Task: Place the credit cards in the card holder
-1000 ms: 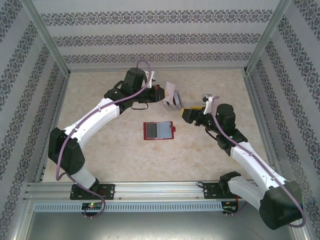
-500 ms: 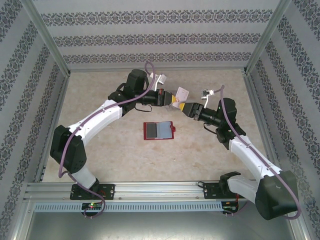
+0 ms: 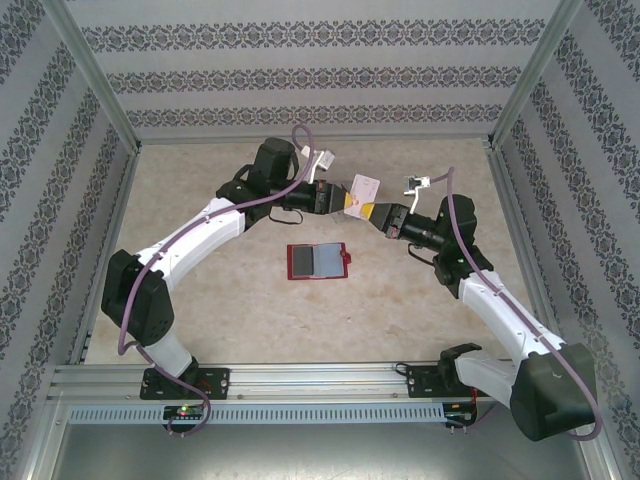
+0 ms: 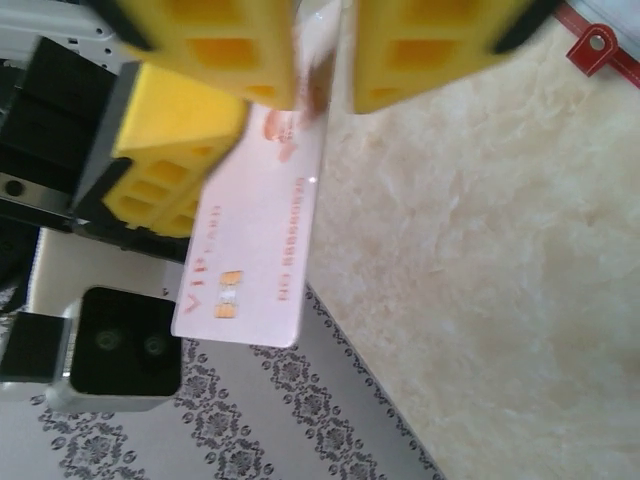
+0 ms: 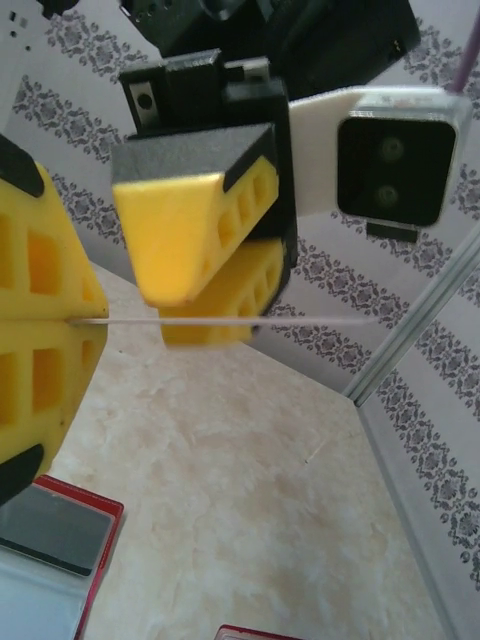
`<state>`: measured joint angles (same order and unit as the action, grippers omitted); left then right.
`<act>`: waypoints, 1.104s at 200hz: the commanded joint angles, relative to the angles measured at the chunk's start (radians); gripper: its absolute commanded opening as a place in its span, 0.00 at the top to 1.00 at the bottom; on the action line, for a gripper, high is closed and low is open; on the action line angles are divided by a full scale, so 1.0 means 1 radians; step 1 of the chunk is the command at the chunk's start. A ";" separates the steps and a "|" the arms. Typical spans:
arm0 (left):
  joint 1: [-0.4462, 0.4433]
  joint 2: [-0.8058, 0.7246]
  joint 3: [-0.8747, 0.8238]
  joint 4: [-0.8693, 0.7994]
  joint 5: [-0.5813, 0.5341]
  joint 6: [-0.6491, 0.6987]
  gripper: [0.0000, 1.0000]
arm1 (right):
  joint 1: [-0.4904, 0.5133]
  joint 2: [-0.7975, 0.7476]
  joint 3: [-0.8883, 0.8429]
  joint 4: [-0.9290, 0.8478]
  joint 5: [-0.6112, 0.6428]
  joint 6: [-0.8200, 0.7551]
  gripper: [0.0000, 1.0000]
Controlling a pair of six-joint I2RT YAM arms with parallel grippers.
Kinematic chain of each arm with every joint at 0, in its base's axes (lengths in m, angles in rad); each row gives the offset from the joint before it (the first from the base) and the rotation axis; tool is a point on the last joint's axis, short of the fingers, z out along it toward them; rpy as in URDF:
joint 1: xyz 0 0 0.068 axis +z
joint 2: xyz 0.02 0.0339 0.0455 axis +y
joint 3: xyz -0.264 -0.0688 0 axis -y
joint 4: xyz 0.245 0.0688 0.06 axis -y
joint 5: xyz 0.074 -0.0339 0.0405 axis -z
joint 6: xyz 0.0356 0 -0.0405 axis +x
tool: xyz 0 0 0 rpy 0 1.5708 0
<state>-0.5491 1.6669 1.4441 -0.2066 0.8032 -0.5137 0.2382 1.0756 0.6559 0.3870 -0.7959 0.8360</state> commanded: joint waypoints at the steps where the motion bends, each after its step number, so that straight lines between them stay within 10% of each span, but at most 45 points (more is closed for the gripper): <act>1: -0.001 0.003 0.039 -0.095 -0.084 0.034 0.37 | 0.003 -0.030 0.005 -0.027 -0.010 -0.034 0.95; 72: 0.028 0.023 0.055 -0.594 -0.933 0.039 0.23 | 0.018 0.174 0.059 -0.492 -0.087 -0.329 1.00; 123: 0.033 -0.002 -0.185 -0.374 -0.774 -0.042 0.26 | 0.110 0.324 0.175 -0.729 0.070 -0.487 0.99; 147: 0.044 -0.006 -0.370 -0.125 -0.562 -0.111 0.43 | 0.176 0.411 0.277 -0.840 0.175 -0.536 1.00; 221: 0.044 0.002 -0.543 0.132 -0.518 -0.155 0.43 | 0.148 0.590 0.394 -0.942 0.278 -0.545 1.00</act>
<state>-0.5148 1.6749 0.9401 -0.2256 0.2432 -0.6426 0.4175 1.6260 1.0386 -0.5095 -0.5369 0.3103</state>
